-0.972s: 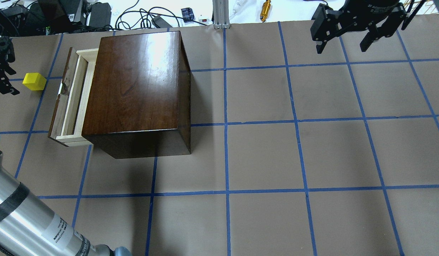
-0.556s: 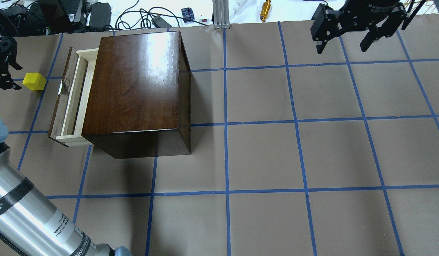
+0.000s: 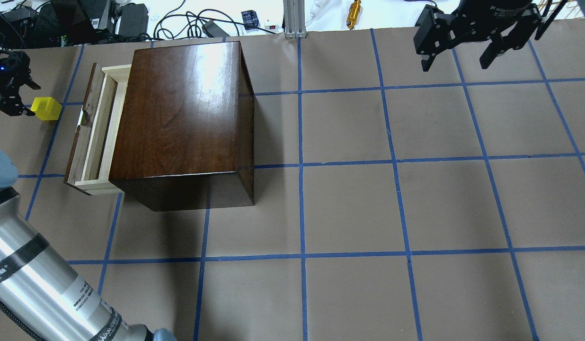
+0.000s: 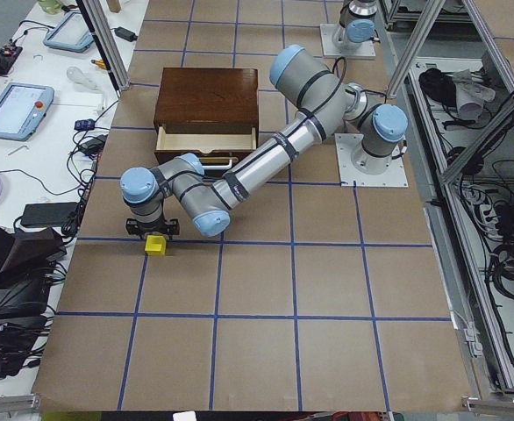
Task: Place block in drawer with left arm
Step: 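Lower the left gripper and close it on the yellow cube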
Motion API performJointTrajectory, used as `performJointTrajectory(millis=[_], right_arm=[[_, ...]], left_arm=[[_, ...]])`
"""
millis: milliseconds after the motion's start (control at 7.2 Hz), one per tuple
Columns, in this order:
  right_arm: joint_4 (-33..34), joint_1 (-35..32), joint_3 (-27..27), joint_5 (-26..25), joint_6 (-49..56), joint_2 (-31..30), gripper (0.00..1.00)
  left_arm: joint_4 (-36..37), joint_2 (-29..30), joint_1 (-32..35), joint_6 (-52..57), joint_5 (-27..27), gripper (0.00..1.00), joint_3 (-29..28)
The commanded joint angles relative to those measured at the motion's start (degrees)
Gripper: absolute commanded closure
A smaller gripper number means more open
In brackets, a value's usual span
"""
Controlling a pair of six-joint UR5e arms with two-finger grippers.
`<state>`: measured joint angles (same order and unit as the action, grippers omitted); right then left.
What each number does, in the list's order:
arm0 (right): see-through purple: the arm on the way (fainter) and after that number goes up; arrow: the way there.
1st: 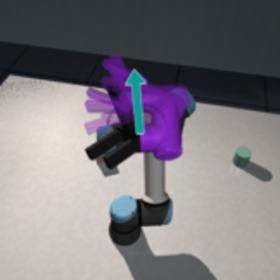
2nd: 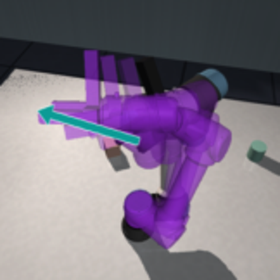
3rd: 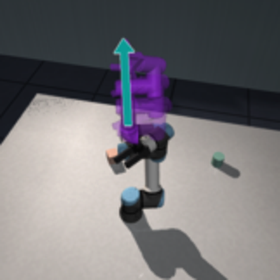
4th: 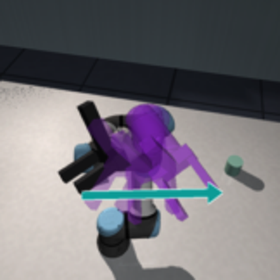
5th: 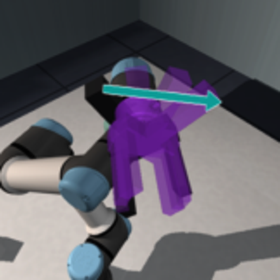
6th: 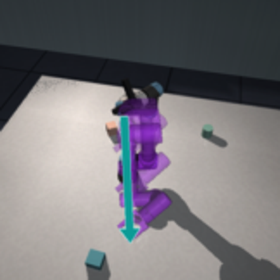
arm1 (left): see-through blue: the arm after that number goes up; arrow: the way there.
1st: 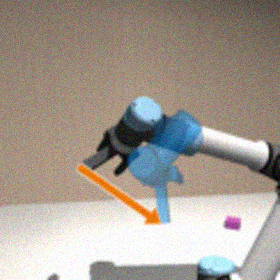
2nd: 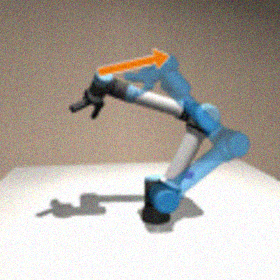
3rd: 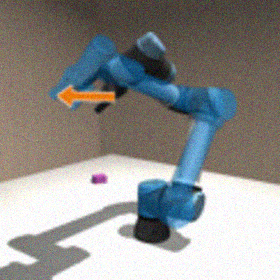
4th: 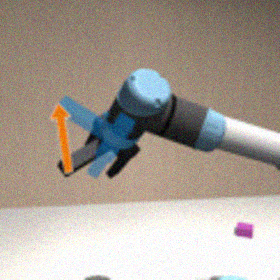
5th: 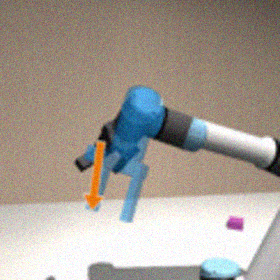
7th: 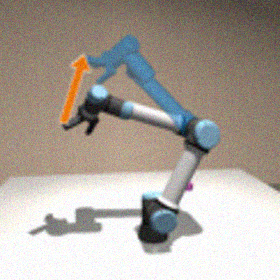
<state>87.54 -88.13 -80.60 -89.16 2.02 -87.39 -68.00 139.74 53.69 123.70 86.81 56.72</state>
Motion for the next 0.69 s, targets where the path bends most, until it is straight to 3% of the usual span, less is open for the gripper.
performJointTrajectory(millis=[0, 556], right_arm=[[0.0, 0.0, 0.0, 0.0, 0.0, 0.0, 0.00], [0.0, 0.0, 0.0, 0.0, 0.0, -0.1, 0.00]], left_arm=[[0.0, 2.2, 0.0, 0.2, -0.6, 0.10, -2.0], [-0.2, 3.6, 0.0, 0.2, -0.4, 0.08, -2.3]])
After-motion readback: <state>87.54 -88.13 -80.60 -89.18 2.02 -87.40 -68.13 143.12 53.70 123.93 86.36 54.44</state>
